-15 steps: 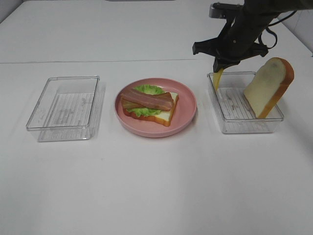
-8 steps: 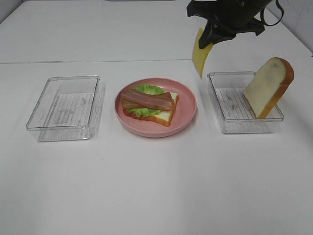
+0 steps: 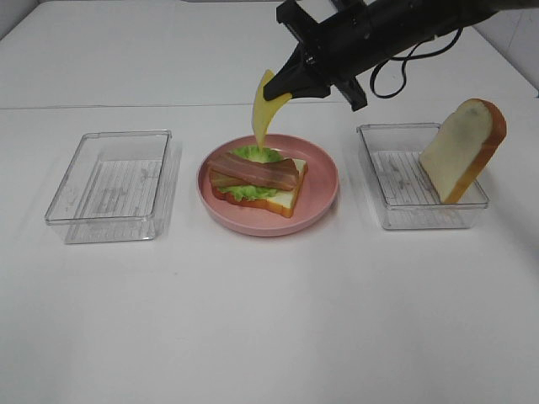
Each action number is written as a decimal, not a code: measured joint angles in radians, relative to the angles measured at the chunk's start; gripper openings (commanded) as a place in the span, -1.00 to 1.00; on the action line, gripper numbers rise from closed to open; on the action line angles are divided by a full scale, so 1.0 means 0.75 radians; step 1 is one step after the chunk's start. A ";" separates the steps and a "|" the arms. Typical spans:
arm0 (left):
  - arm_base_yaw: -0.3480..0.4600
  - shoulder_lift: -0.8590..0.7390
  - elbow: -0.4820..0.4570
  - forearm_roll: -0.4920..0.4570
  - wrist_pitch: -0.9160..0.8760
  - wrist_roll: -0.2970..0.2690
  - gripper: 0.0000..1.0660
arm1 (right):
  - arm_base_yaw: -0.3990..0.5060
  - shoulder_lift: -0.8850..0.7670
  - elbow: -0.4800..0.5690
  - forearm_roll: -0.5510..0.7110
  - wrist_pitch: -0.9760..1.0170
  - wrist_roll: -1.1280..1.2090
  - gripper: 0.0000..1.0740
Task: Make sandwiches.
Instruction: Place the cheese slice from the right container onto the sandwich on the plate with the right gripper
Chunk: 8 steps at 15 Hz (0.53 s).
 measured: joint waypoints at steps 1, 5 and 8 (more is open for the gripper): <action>0.000 0.000 0.000 0.000 0.000 0.000 0.55 | 0.013 0.041 0.000 0.089 -0.004 -0.040 -1.00; 0.000 0.000 0.000 0.000 0.000 0.000 0.55 | 0.076 0.141 0.000 0.248 -0.087 -0.120 -1.00; 0.000 0.000 0.000 0.000 0.000 0.000 0.55 | 0.075 0.219 0.000 0.253 -0.136 -0.125 -1.00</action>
